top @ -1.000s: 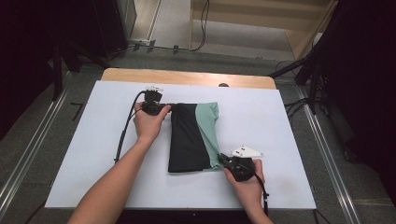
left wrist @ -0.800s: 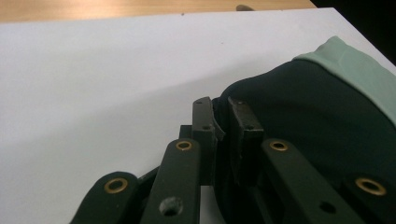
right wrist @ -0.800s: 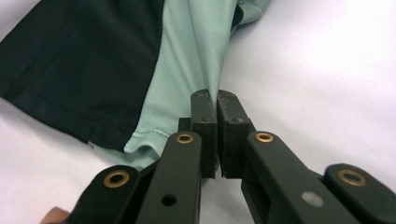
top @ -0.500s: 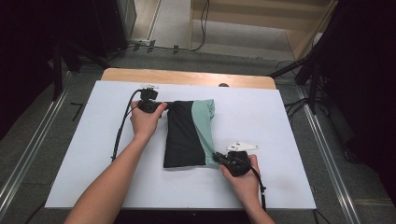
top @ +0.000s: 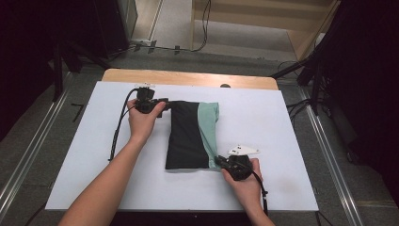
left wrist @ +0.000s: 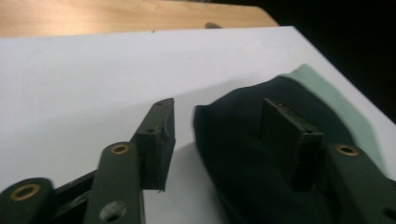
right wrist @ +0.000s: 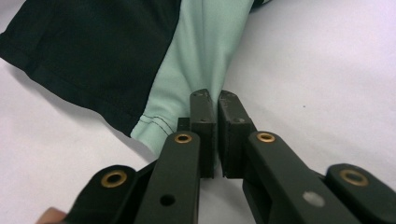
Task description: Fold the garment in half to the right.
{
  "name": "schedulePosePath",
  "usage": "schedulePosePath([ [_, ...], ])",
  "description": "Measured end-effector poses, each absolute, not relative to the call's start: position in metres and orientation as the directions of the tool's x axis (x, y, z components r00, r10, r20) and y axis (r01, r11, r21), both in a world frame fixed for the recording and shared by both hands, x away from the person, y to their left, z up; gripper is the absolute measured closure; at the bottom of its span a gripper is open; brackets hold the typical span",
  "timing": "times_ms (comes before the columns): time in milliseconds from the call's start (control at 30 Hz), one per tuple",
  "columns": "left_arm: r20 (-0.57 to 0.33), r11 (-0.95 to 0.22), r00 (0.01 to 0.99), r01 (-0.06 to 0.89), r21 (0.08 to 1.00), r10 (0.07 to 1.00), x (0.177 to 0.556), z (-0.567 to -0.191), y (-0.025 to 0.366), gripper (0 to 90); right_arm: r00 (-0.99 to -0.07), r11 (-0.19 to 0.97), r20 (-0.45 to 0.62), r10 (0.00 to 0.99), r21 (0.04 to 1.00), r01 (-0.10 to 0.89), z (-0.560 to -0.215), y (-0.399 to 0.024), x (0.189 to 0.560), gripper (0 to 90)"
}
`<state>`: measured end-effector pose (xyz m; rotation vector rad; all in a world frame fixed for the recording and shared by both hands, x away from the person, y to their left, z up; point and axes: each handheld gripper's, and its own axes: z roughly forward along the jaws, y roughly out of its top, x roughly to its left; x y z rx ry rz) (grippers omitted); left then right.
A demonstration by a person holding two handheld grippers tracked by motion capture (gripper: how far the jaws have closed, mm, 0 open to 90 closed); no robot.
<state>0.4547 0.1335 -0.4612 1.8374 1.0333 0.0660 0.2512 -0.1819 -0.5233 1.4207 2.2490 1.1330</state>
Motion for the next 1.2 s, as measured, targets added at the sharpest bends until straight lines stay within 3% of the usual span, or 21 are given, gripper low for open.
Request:
schedulePosePath([
  [233, -0.345, -0.182, 0.679, 0.578, 0.795, 0.648, 0.422, -0.465, 0.136, 45.7, -0.495, 0.218, 0.190, 0.848, 0.726, 0.652, -0.523, -0.183, 0.252, 79.1],
  [500, -0.266, -0.212, 0.728, 0.492, 0.844, 0.632, 0.385, -0.463, 0.136, 45.2, -0.503, 0.206, 0.186, 0.844, 0.753, 0.625, -0.522, -0.186, 0.251, 62.3],
  [1067, -0.232, -0.160, 0.735, 0.420, 0.893, 0.637, 0.333, -0.470, 0.163, 14.6, -0.584, 0.216, 0.176, 0.793, 0.815, 0.538, -0.512, -0.189, 0.245, 10.0],
  [1200, -0.218, -0.153, 0.742, 0.398, 0.905, 0.634, 0.322, -0.470, 0.170, 11.7, -0.606, 0.208, 0.171, 0.777, 0.838, 0.504, -0.509, -0.191, 0.243, 0.0],
])
